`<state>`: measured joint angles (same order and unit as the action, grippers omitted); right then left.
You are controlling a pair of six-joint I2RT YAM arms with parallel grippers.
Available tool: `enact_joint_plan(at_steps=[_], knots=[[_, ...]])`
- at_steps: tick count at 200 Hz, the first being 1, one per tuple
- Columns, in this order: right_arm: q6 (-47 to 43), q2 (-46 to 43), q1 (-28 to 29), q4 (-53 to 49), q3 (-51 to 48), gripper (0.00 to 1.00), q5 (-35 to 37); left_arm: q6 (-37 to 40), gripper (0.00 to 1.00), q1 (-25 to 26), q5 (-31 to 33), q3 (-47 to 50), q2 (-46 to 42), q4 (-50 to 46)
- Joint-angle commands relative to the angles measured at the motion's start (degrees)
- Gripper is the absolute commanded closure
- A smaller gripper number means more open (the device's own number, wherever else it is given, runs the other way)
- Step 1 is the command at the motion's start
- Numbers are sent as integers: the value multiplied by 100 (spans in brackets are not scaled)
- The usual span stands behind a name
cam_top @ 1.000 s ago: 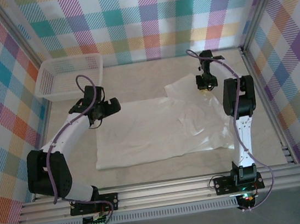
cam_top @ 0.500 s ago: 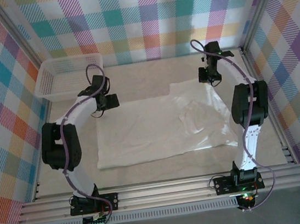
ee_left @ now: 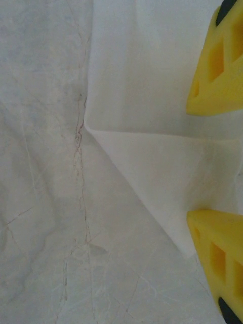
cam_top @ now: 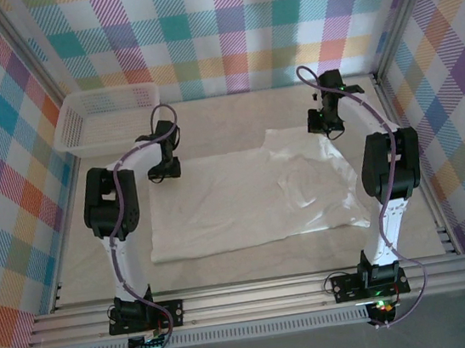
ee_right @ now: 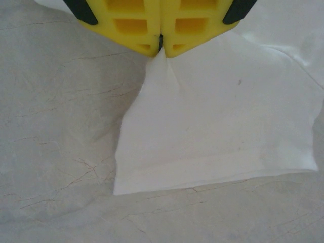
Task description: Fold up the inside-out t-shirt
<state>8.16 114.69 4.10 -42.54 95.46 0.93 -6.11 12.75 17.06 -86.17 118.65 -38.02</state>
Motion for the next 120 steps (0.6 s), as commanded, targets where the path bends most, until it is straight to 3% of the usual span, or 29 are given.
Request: enact_joint_plan(at_steps=[1, 45, 110, 120], knots=[[76, 53, -32, -35, 157, 97, -79, 226, 50, -36, 241, -315, 187, -385], [98, 46, -38, -42, 122, 97, -33, 380, 66, -45, 698, -429, 232, -505], [64, 65, -32, -61, 96, 97, 95, 365, 80, -82, 679, -301, 3, -409], [47, 78, -32, -61, 87, 97, 134, 367, 89, -87, 689, -270, -50, -390]])
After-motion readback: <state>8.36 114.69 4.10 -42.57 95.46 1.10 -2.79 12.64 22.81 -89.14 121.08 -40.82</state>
